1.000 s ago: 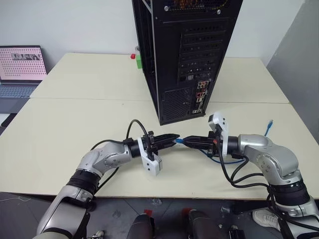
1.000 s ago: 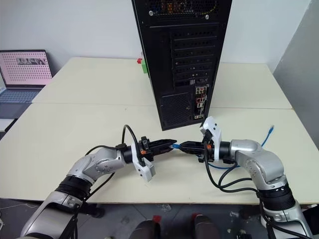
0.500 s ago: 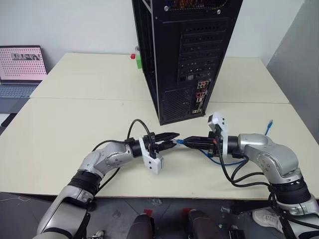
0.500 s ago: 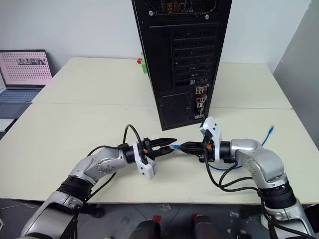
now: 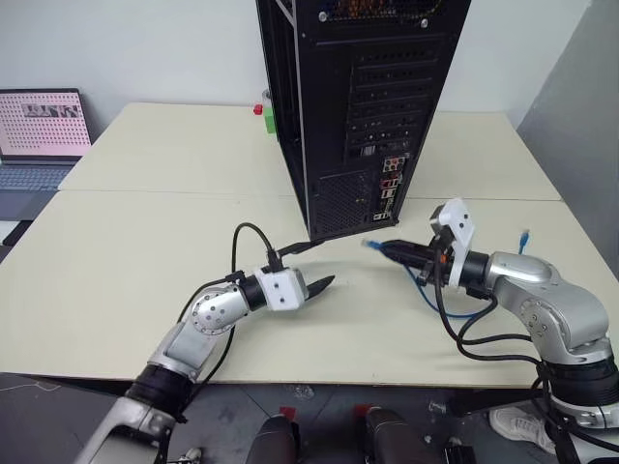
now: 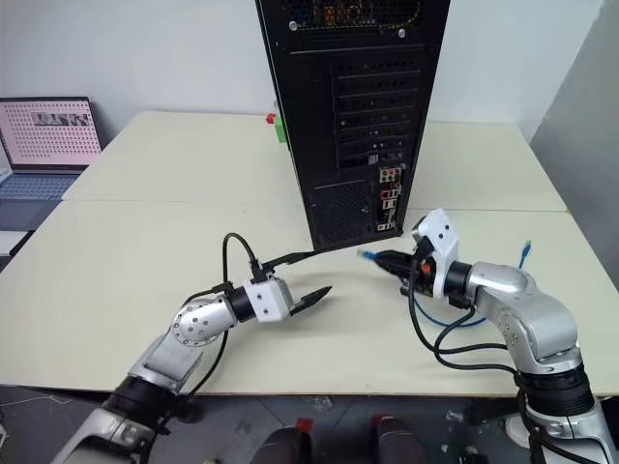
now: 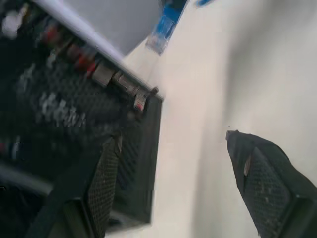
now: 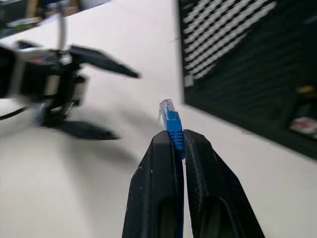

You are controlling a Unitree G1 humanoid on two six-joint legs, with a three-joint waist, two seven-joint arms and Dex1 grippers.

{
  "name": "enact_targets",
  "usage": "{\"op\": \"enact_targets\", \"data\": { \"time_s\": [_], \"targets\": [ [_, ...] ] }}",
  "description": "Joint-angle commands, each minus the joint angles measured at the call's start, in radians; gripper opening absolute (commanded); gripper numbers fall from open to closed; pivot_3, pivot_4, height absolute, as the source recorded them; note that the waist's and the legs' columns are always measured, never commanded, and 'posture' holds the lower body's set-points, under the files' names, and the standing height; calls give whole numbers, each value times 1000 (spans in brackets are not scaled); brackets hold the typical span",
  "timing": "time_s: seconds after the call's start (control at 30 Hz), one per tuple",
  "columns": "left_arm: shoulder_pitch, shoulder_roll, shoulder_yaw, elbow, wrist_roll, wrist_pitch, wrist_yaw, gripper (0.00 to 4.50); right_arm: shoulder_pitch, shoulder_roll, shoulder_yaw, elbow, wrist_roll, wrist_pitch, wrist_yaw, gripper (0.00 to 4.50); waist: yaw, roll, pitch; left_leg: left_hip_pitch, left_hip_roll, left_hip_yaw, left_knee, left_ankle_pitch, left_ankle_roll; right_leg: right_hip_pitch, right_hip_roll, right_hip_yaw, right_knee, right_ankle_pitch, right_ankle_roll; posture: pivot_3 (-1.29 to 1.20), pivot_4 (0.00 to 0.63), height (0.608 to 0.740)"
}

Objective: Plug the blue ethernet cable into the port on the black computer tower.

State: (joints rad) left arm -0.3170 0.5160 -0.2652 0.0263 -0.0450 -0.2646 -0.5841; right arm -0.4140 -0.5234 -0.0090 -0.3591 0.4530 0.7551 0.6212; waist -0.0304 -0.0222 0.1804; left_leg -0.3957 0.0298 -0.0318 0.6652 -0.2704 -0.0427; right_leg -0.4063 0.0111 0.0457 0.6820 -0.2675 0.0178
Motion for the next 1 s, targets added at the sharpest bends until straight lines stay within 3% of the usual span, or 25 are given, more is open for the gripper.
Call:
{"op": "enact_targets", "data": {
  "time_s": [0.03,0.17,0.3,0.67,1.0],
  "targets": [
    [5,-31,63,-277,-228,450,23,3507,-17,87,-16,-96,-106,-17,-231,0,-1,0,0,0,-1,0,0,0,0,0,0,0,0,0,0,0,150,740],
    [-30,-33,93,-421,-398,760,21,3507,-14,255,17,-152,-200,29,-465,0,-2,0,0,0,0,-1,0,0,0,0,1,0,0,0,0,0,150,740],
    [-84,-12,106,-446,-423,890,19,3507,-31,373,26,-123,-257,31,-586,0,-2,0,0,0,-1,-2,0,0,-1,0,2,0,0,0,0,0,150,740],
    [-141,4,103,-421,-357,912,23,3507,-91,467,24,-40,-282,29,-640,0,-2,0,0,0,-2,0,-1,0,-1,-1,2,1,-1,0,0,0,150,740],
    [-157,-17,112,-397,-321,907,22,3507,-124,485,7,13,-290,18,-651,0,-2,0,0,-1,-2,0,-1,0,-1,-2,2,1,-1,0,0,0,150,740]
  ]
}}
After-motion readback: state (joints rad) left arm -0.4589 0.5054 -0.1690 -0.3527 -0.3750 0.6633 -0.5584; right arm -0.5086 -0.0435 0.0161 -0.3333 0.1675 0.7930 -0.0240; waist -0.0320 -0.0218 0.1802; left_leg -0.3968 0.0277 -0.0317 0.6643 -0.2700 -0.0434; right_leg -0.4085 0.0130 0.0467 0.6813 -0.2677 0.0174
